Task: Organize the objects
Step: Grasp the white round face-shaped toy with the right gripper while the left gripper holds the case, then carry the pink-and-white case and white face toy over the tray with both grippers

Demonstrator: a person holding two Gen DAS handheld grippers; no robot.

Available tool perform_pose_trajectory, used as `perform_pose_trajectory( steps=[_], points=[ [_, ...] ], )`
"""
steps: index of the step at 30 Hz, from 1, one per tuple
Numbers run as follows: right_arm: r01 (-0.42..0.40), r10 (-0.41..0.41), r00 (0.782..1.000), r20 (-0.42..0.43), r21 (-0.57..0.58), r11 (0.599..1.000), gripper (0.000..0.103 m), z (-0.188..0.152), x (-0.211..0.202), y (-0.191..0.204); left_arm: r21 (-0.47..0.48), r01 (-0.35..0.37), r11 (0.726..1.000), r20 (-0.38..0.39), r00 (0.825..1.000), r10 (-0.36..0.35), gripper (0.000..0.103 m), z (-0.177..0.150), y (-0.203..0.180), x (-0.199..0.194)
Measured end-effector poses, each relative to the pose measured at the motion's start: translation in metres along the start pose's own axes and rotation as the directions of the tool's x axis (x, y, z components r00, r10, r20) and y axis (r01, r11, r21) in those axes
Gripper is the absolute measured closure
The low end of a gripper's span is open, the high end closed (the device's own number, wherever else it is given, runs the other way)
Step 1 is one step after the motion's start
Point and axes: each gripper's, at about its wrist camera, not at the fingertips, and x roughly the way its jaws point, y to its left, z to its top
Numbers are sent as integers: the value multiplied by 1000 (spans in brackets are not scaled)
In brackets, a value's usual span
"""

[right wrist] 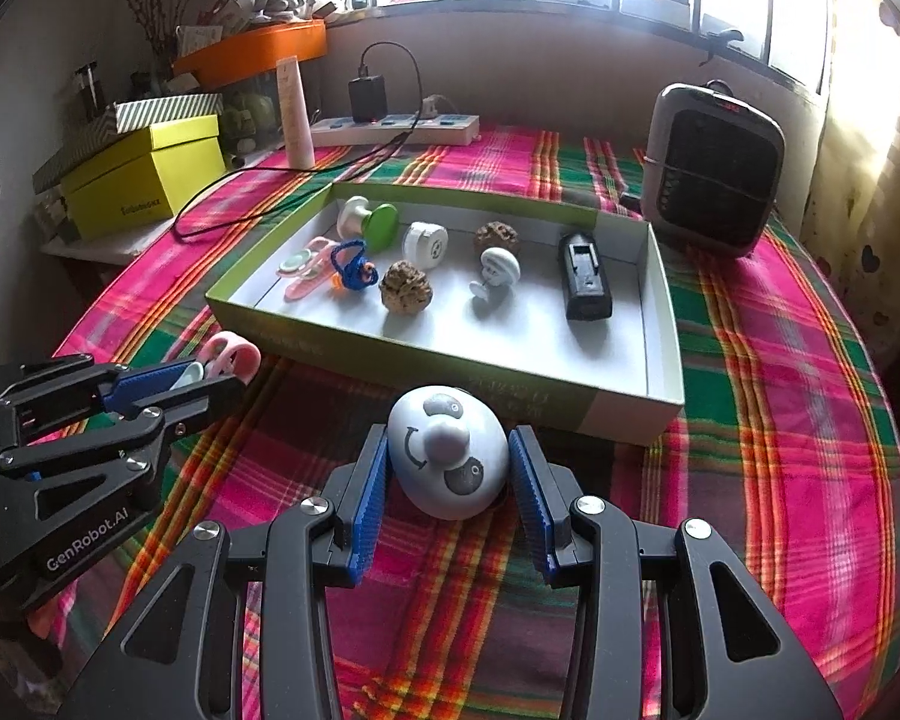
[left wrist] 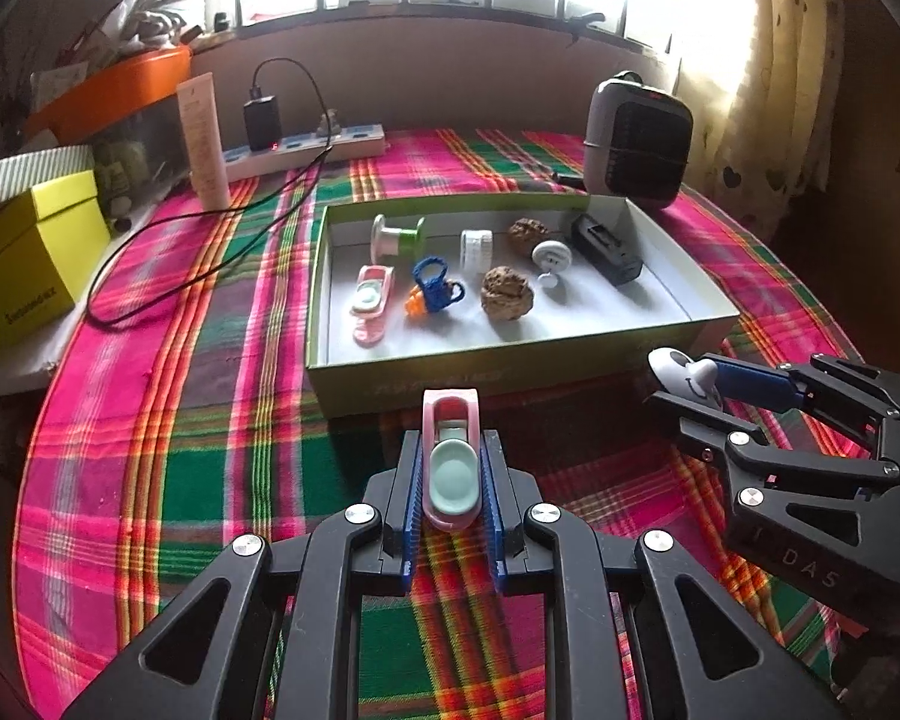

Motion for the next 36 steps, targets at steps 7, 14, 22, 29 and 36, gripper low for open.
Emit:
perform_pose_trajectory(
  steps=[7, 14, 22, 29, 36],
  points=[
    [9, -9, 1000, 16, 9, 1000, 62, 9, -2, -9, 15, 4, 1000, 14, 1000, -4, 87, 13, -7, 0],
    [14, -14, 1000, 24, 10, 1000, 62, 18, 0, -15, 22, 8, 1000, 26, 1000, -9, 87, 24, -12, 3],
    [19, -19, 1000, 24, 11, 1000, 62, 30, 10, -25, 8, 8, 1000, 33, 999, -9, 87, 40, -10, 15],
    [25, -25, 1000, 18, 10, 1000, 62, 41, 21, -32, 1, 15, 1000, 29, 999, -15, 87, 53, -11, 29],
    [29, -29, 1000, 0, 21, 999, 62, 47, 36, -42, -7, 11, 1000, 16, 1000, -11, 87, 62, -11, 43]
  ],
)
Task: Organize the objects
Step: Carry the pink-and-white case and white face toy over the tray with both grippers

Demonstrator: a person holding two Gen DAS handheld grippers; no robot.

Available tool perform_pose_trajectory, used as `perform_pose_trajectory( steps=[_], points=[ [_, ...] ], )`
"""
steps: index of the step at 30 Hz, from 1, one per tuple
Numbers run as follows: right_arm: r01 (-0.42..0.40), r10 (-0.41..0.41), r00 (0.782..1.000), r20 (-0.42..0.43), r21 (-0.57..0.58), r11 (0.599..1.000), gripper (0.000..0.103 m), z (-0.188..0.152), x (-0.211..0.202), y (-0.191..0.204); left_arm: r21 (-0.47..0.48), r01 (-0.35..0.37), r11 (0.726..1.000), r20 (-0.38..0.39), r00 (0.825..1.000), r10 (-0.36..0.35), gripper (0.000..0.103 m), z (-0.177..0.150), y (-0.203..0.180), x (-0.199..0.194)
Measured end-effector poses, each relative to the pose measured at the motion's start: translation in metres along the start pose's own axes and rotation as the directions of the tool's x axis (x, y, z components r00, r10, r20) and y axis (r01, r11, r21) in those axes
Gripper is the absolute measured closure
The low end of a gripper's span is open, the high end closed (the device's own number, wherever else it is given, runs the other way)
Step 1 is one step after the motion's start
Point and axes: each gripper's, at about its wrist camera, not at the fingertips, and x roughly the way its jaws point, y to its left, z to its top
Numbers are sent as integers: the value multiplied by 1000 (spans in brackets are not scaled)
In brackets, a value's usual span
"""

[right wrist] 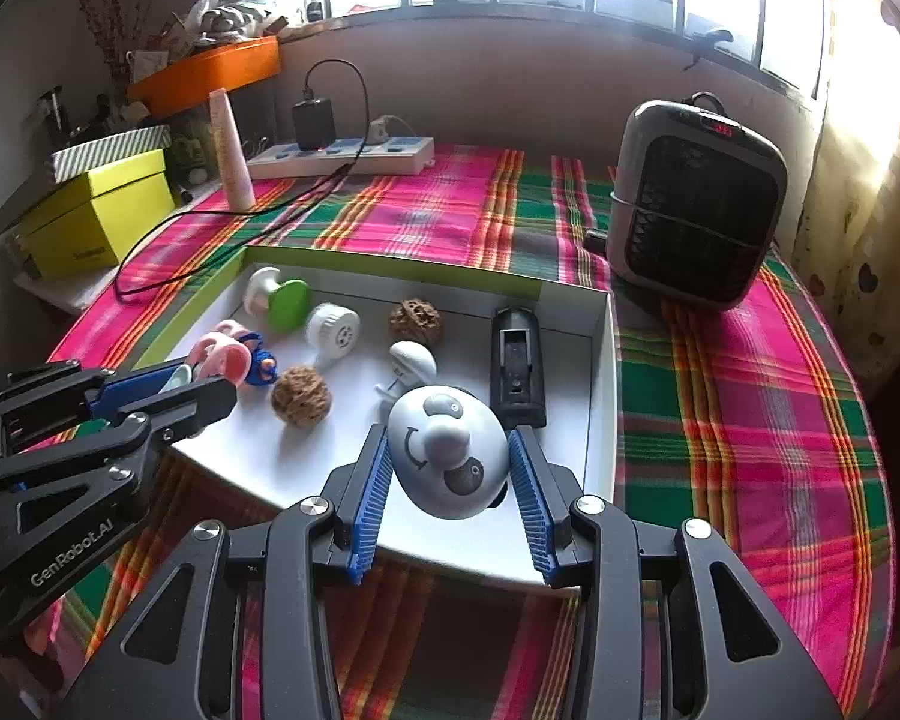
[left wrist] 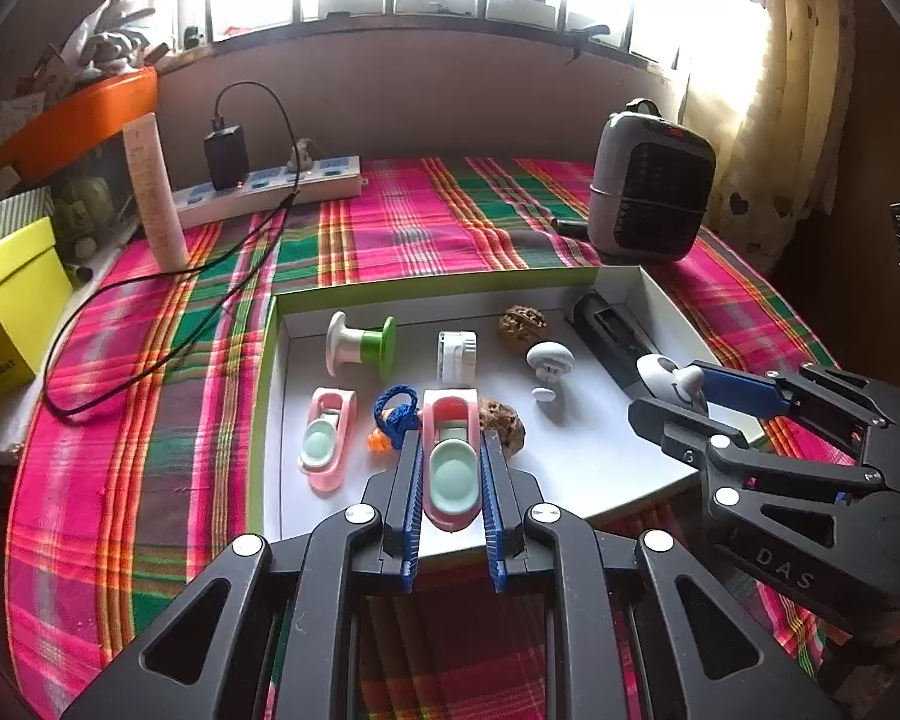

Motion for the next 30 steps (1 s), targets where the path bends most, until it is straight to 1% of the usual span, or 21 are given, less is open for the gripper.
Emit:
perform_pose_trajectory(
  steps=[16, 30],
  points=[
    [-16, 16, 999, -35, -7, 1000, 62, 7, 24, 0, -20, -13, 1000, -46, 999, 12, 87, -1, 3, 25],
    [-19, 18, 999, -30, -10, 1000, 62, 9, 26, -1, -28, -11, 1000, -60, 998, 10, 87, -2, 5, 31]
  ],
)
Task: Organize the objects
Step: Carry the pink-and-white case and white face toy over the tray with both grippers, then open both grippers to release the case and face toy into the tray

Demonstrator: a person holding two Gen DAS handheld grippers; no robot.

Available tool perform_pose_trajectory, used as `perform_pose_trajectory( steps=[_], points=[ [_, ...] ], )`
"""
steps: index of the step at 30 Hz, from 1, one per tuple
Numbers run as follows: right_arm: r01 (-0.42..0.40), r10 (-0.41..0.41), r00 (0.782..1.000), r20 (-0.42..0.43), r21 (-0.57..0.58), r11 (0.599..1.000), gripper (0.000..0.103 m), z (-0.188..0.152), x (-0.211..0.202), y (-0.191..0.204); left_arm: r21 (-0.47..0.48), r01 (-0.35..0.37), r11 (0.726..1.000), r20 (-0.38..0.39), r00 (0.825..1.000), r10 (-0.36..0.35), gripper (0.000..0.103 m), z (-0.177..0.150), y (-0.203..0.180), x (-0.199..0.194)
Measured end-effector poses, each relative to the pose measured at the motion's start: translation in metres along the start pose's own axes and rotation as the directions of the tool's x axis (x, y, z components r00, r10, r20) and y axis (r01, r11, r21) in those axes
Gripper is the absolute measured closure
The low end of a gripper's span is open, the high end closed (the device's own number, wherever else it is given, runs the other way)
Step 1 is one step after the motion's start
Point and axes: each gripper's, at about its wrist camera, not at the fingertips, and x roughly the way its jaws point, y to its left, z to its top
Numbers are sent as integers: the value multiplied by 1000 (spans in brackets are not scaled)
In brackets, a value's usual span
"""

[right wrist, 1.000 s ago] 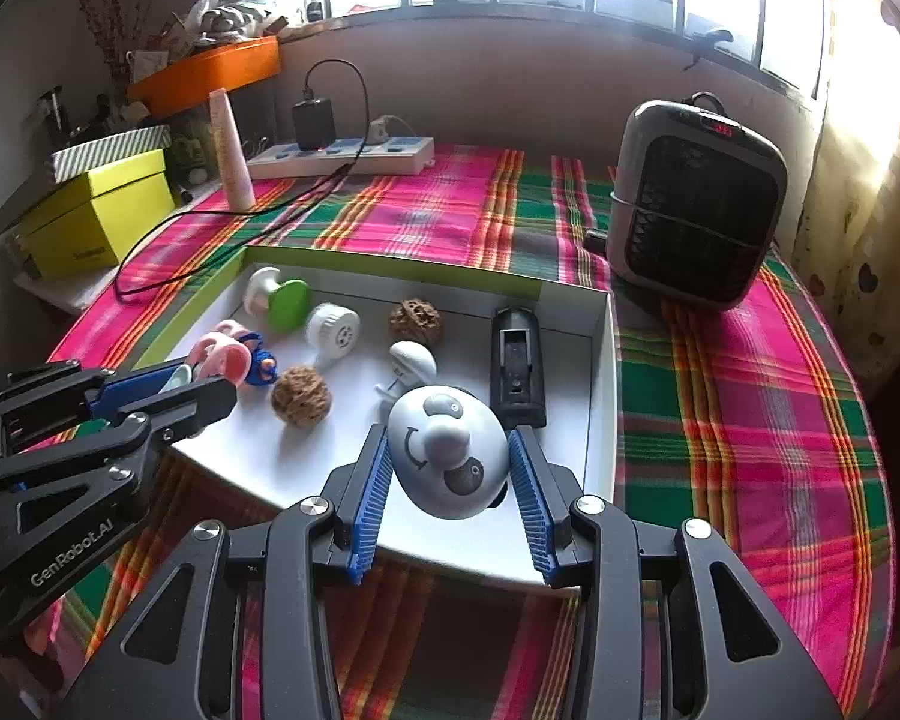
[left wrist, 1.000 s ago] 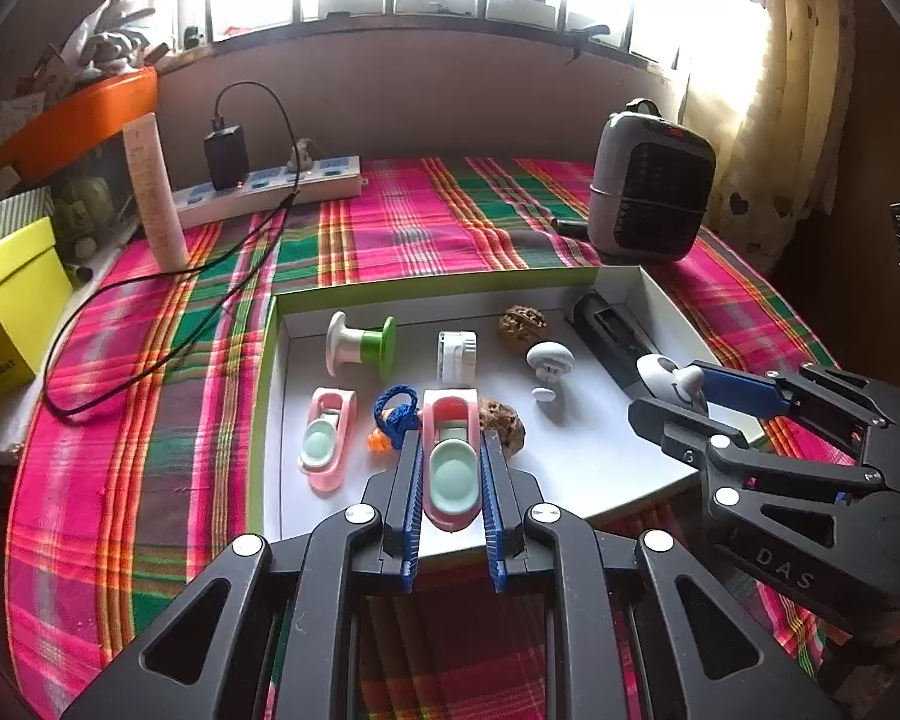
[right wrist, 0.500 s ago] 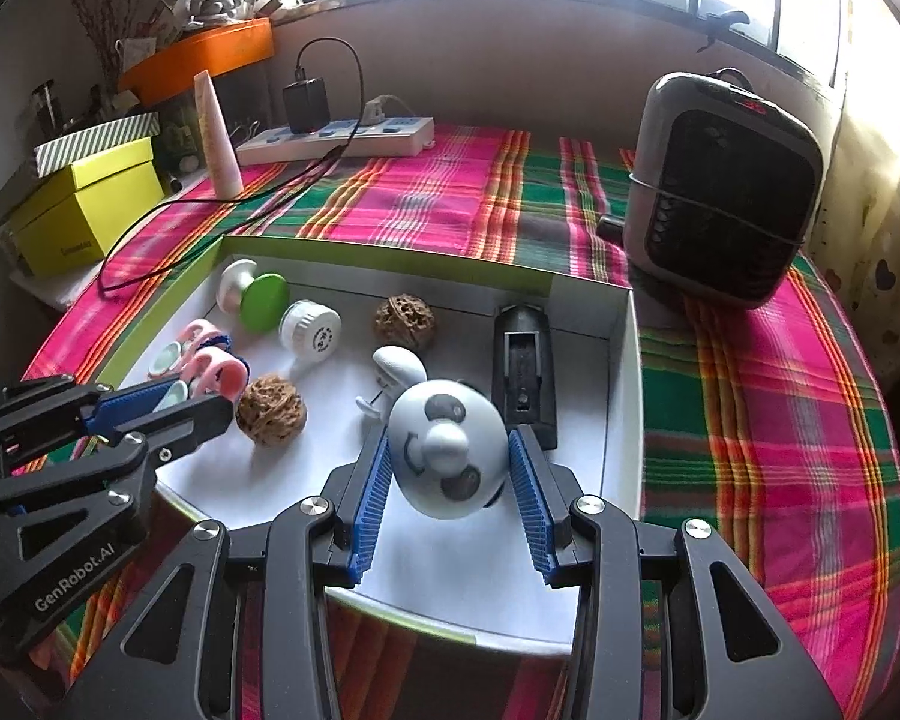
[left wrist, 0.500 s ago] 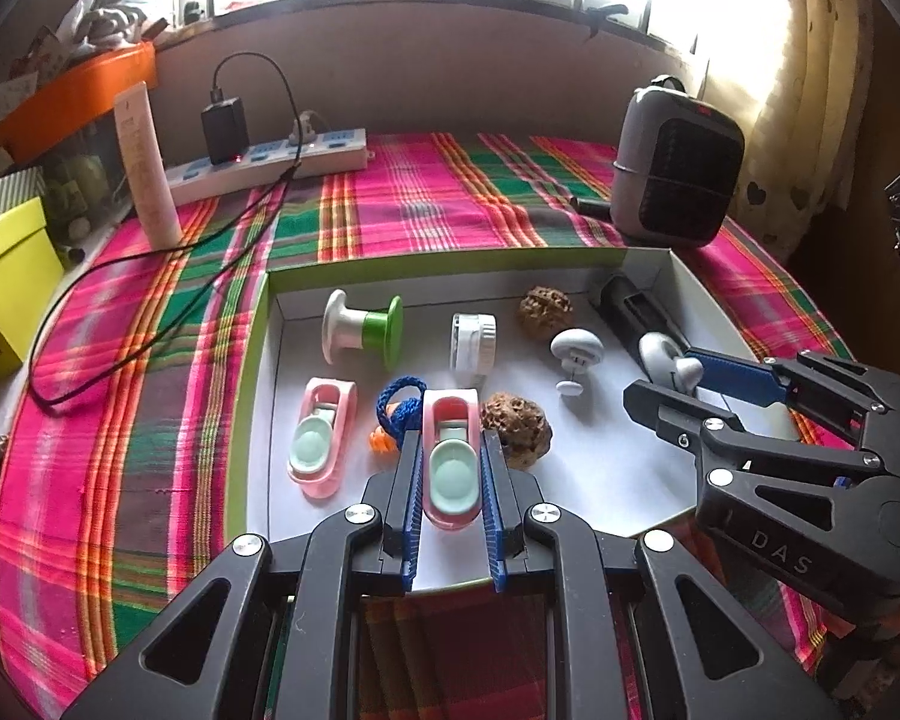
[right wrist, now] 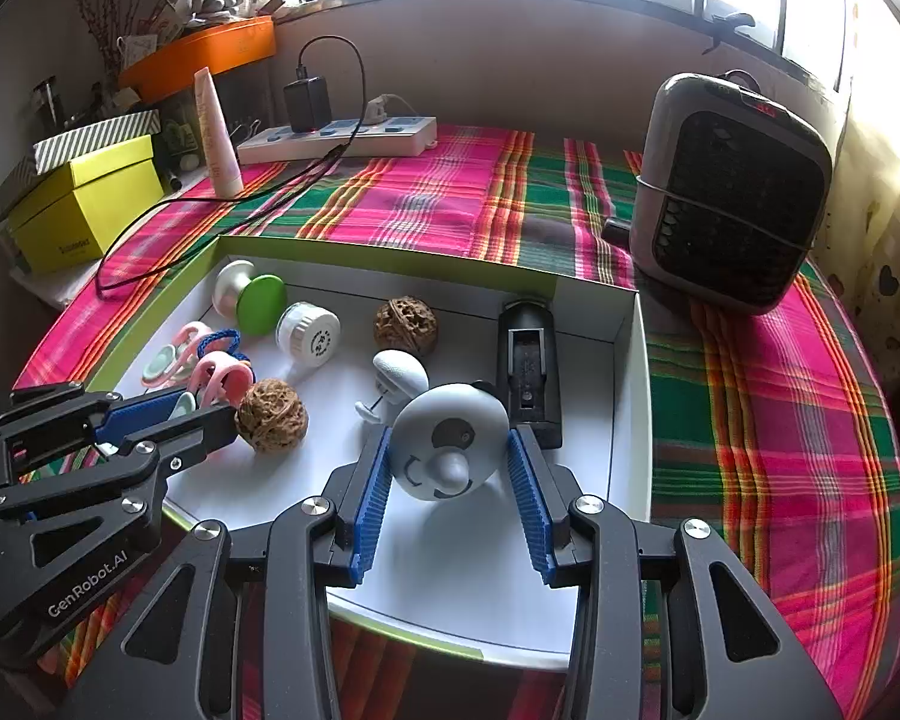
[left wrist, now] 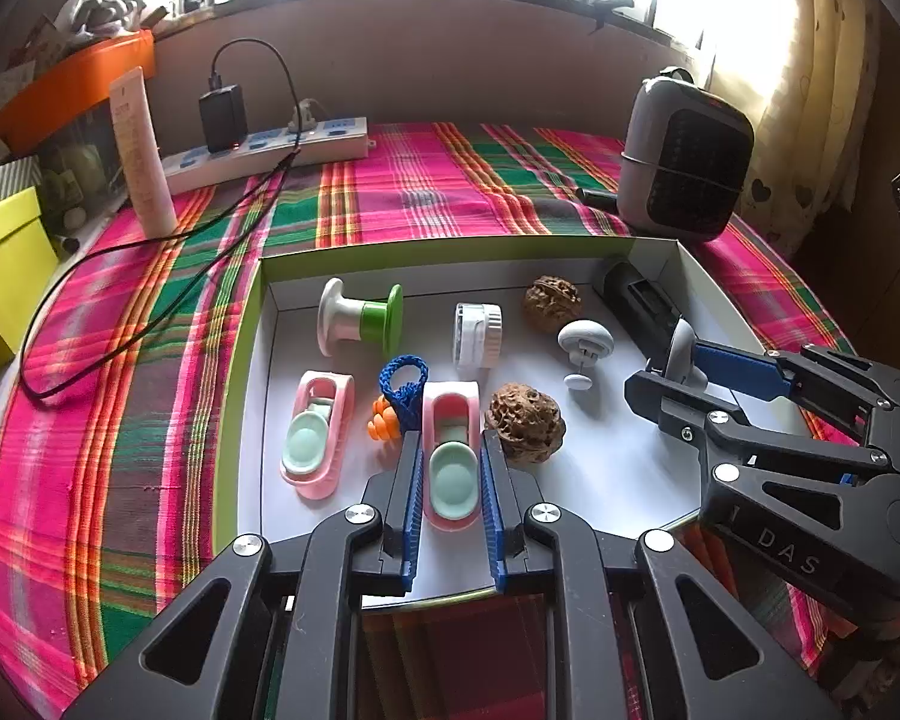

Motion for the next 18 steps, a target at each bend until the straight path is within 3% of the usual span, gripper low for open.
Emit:
perform_pose_trajectory(
  steps=[9, 18],
  points=[
    [4, -4, 1000, -4, -1, 1000, 62, -1, 1, 1, -6, 0, 1000, -4, 1000, 0, 86, 0, 1, 2],
    [17, -17, 1000, -4, 2, 1000, 62, -2, 1, 1, -13, 2, 1000, -2, 1000, -2, 75, 0, 3, 0]
  ],
)
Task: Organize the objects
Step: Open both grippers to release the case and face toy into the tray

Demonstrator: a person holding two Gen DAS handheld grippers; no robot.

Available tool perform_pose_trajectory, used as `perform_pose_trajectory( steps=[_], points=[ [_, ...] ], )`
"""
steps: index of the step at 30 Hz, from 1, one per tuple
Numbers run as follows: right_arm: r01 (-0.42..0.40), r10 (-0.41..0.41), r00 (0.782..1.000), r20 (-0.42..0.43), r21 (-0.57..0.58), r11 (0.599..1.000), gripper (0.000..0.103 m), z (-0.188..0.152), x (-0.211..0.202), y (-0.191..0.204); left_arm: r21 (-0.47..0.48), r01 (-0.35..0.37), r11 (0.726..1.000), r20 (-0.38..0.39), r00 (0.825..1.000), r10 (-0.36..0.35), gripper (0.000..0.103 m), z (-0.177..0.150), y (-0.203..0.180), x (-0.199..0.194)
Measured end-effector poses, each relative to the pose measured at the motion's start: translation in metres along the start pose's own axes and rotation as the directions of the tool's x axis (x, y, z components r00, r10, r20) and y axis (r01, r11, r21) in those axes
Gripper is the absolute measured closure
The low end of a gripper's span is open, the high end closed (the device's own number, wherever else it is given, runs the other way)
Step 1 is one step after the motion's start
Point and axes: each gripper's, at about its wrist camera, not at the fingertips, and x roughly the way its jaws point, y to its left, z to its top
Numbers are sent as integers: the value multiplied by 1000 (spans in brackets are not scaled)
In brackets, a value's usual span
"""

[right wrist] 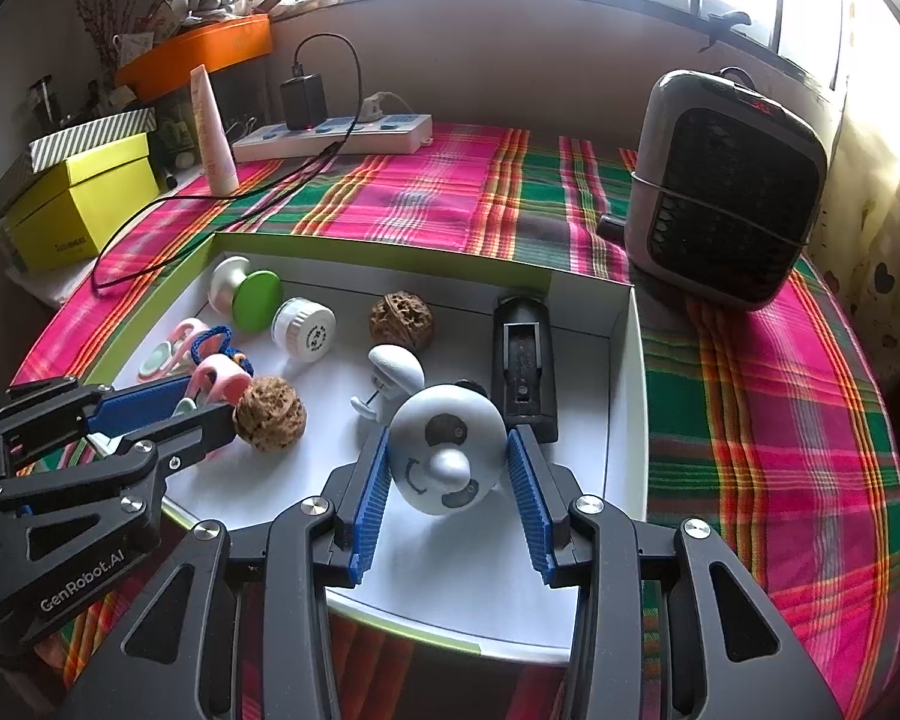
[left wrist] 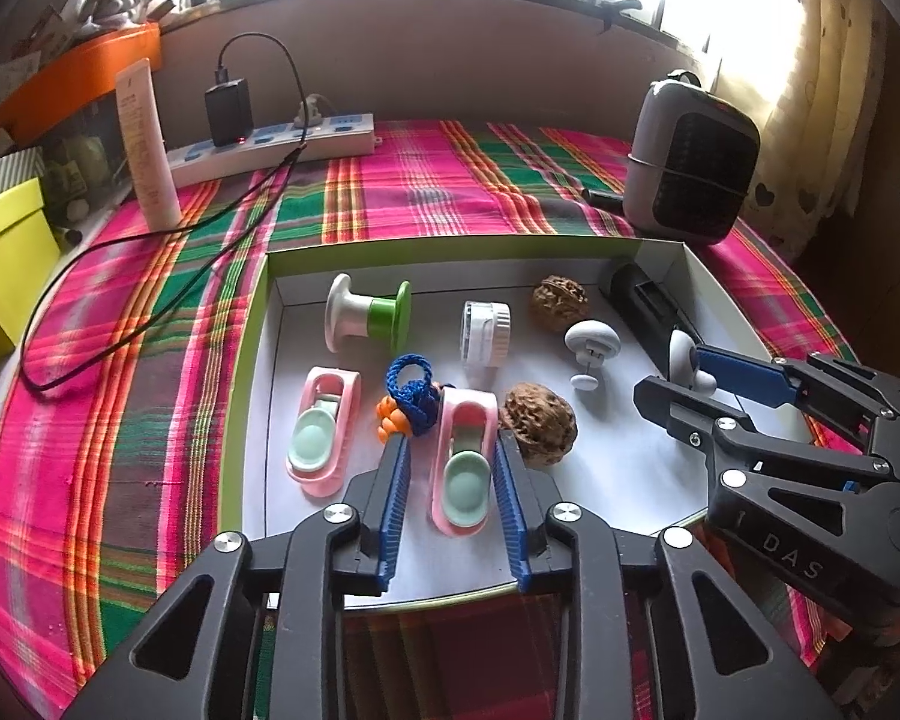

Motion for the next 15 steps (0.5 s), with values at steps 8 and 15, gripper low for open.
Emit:
perform_pose_trajectory(
  steps=[8, 15],
  points=[
    [4, -4, 1000, 3, 17, 1000, 61, -3, -2, -1, 1, -3, 1000, 9, 1000, 3, 65, 0, 0, -3],
    [3, -3, 1000, 19, 30, 1000, 61, -6, -9, -1, -1, -8, 1000, 16, 1000, 8, 64, -3, -1, -8]
  ],
)
